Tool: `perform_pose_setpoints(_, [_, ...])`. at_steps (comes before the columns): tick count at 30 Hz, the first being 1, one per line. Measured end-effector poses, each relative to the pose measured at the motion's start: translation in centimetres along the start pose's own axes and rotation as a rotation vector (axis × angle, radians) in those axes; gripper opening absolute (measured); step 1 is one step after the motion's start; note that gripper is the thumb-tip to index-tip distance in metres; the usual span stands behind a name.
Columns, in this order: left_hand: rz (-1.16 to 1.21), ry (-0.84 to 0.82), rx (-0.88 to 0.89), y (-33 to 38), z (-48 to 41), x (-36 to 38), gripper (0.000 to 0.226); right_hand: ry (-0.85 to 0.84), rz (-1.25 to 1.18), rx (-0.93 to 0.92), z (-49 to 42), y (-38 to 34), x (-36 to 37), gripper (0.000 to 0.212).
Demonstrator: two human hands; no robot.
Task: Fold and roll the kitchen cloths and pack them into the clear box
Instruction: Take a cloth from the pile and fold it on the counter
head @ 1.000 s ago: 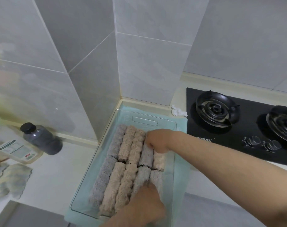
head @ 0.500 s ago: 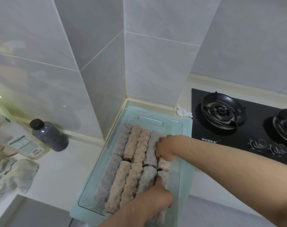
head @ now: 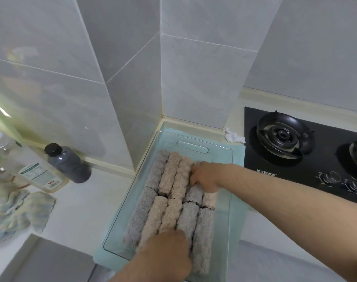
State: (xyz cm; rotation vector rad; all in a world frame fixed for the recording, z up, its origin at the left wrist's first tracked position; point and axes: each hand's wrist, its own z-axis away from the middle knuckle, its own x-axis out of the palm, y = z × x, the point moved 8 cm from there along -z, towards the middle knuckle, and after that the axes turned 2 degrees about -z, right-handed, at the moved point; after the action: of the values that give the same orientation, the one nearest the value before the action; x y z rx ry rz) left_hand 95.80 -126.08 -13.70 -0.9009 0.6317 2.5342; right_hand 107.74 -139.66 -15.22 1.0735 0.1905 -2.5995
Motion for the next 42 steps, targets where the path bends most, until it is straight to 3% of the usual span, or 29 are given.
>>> perform_pose_setpoints(4, [0.073, -0.022, 0.066, 0.7, -0.2, 0.3, 0.050, 0.044, 0.013, 0.013, 0.3, -0.2, 0.3, 0.052])
perform_pose_setpoints(7, [0.134, -0.075, 0.079, 0.6, 0.0, 0.2, 0.032, 0.059, 0.036, 0.001, 0.4, -1.0, 0.3, 0.046])
perform_pose_setpoints(11, [0.314, -0.007, -0.064, -1.0, 0.1, -0.9, 0.010, 0.161, 0.040, -0.062, 0.0, -2.0, -1.0, 0.040])
perform_pose_setpoints(14, [0.363, -0.003, -0.156, -0.9, -0.5, -0.7, 0.021, 0.083, 0.147, -0.050, -0.7, -2.9, -0.2, 0.041])
perform_pose_setpoints(16, [0.387, 0.003, -0.182, -0.3, -1.1, -0.4, 0.012, 0.054, 0.211, -0.038, -1.1, -3.1, 0.3, 0.041])
perform_pose_setpoints(19, [0.427, -0.044, -0.147, 0.6, -1.4, 0.2, 0.028, 0.043, 0.179, -0.036, -1.0, -3.2, 0.2, 0.040])
perform_pose_setpoints(21, [0.346, 0.037, -0.133, 0.0, -0.8, -0.5, 0.031, 0.118, 0.048, -0.040, -0.5, -3.1, -1.0, 0.034])
perform_pose_setpoints(23, [0.093, 0.124, -0.123, -0.9, 0.4, -1.5, 0.041, 0.205, -0.053, -0.043, -0.2, -2.7, -2.1, 0.034])
perform_pose_setpoints(27, [-0.110, -0.095, -0.113, -2.3, 1.4, 0.2, 0.042, 0.185, -0.062, -0.088, -0.6, -2.8, -1.7, 0.064])
perform_pose_setpoints(30, [-0.154, -0.193, -0.081, -2.6, 0.6, 1.1, 0.044, 0.192, -0.031, -0.103, -1.1, -2.9, -1.4, 0.063])
perform_pose_setpoints(42, [-0.290, -0.342, 0.120, -3.3, -0.1, 2.0, 0.038, 0.263, -0.880, 0.113, -0.4, 0.4, -2.8, 0.058])
